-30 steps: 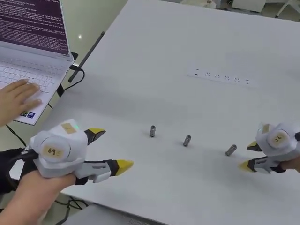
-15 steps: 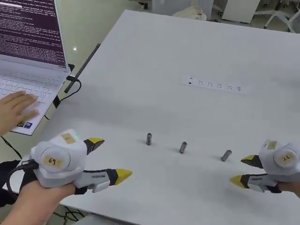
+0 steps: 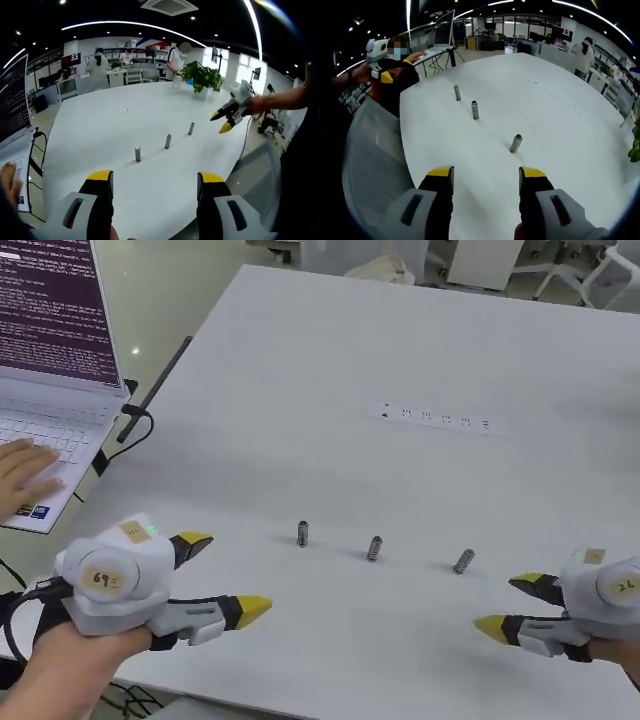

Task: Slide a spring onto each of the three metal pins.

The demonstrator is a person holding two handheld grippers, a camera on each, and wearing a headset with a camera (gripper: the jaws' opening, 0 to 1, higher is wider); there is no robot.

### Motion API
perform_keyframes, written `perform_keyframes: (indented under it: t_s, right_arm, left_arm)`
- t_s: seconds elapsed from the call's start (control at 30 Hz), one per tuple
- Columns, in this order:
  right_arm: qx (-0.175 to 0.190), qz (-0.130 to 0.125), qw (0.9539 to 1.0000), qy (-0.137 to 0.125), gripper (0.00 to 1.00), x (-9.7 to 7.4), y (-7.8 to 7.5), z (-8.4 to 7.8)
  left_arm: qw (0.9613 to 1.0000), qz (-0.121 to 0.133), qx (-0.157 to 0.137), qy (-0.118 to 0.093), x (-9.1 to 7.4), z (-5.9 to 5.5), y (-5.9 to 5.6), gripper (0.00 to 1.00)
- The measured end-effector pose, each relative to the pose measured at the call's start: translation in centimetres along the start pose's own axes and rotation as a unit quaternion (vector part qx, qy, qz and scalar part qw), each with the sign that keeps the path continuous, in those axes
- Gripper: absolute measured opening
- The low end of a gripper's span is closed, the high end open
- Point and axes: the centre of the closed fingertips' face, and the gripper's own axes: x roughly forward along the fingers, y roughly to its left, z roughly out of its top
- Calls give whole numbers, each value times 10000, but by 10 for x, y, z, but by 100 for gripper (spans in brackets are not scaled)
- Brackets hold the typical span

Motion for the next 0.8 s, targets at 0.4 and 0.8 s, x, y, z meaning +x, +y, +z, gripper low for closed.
perform_keyframes:
  t_s: [0.4,0.8]
  right_arm:
    - [380,-242,9982,-390,64,-24,18,-2]
    - [590,-409,9955,-622,69,-38,35,-4]
  left_arm:
    - [9999,-136,81,-62,3,6,-7,64]
    - [9998,-139,51,-123,-7,8,-13,64]
